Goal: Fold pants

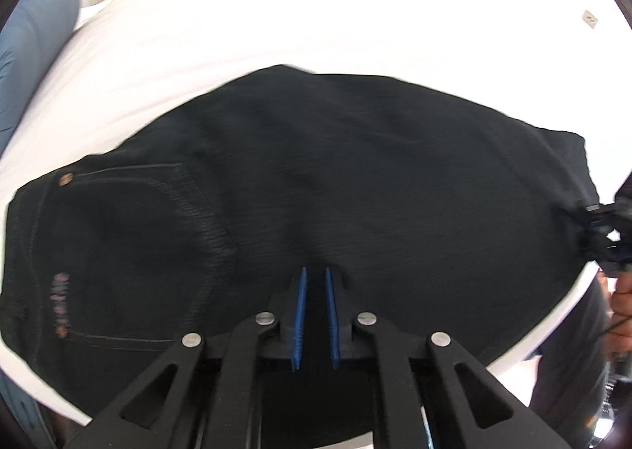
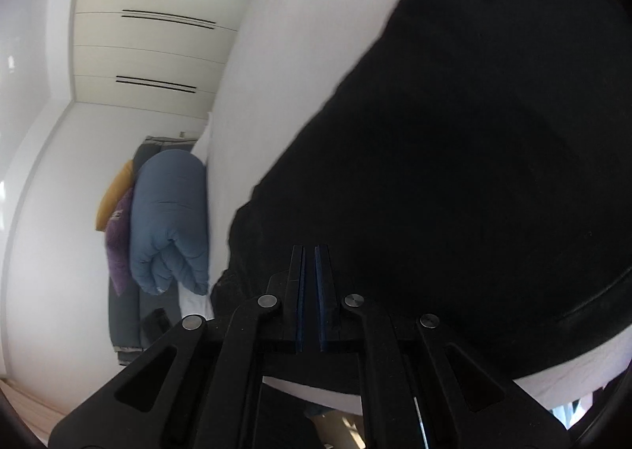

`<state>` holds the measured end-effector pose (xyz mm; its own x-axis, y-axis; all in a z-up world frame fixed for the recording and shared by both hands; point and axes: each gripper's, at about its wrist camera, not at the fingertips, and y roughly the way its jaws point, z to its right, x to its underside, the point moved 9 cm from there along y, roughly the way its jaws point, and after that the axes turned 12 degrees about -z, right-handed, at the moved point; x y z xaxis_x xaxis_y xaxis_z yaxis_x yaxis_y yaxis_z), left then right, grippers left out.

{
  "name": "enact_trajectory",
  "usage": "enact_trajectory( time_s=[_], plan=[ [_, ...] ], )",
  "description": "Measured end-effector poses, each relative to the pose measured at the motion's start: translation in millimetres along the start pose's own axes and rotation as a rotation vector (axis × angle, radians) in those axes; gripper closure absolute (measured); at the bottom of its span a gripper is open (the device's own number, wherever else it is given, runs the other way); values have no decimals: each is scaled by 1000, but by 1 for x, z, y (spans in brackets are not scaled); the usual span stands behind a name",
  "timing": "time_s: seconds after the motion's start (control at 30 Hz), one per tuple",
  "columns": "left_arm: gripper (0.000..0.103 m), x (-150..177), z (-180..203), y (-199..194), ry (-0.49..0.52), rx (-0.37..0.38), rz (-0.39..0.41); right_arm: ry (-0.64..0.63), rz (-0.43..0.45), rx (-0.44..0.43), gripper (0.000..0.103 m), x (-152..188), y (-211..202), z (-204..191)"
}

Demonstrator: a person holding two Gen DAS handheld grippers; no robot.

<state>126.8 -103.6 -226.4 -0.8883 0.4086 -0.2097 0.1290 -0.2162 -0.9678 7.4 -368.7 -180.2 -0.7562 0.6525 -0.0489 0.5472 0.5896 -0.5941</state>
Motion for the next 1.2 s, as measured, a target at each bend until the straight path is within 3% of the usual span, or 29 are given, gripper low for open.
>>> enact_trajectory(
  time_s=[0.07,0.13,0.23,0.33,0.37,0.43,0.47,0.53,0.57,0.63,0.77,0.87,0.97,1.03,1.07,1.1,1.13,1.2],
  plan=[
    [94,-1,23,3,35,47,-5,30,25,53,103,-1,-4,29],
    [94,-2,41,8,69,64,-10,67,80,48,103,-9,-25,50],
    [94,-3,52,19,78,74,-12,110,219,103,103,-19,-84,86],
    [94,-2,46,18,41,115,4,190,333,74,103,-29,-138,122],
    [94,1,43,17,37,119,8,189,358,92,103,-31,-151,124],
    [95,9,32,9,25,105,22,218,446,279,103,-35,-181,127],
    [97,12,29,3,21,120,30,250,489,308,103,-36,-196,129],
    [97,10,28,-10,30,154,54,281,537,282,102,-40,-215,120],
    [97,3,30,-13,40,166,58,225,536,268,102,-45,-215,102],
    [97,-29,37,-13,72,188,60,93,468,199,102,-57,-189,53],
    [97,-87,71,-4,151,237,57,-145,227,92,102,-71,-74,-50],
    [97,-119,79,17,156,235,15,-192,72,56,102,-84,19,-85],
    [101,-122,71,41,144,217,-28,-155,-53,43,102,-102,92,-87],
    [100,-119,62,43,118,262,-21,-135,-92,143,102,-115,123,-68],
    [99,-117,56,43,110,265,-19,-105,-91,181,103,-119,131,-53],
    [99,-115,51,42,108,266,-13,-76,-82,119,103,-123,134,-45],
    [99,-112,44,41,106,270,-9,-59,-48,90,103,-115,118,-26],
    [98,-108,29,37,98,279,7,-52,42,127,103,-128,91,-11]
  ],
)
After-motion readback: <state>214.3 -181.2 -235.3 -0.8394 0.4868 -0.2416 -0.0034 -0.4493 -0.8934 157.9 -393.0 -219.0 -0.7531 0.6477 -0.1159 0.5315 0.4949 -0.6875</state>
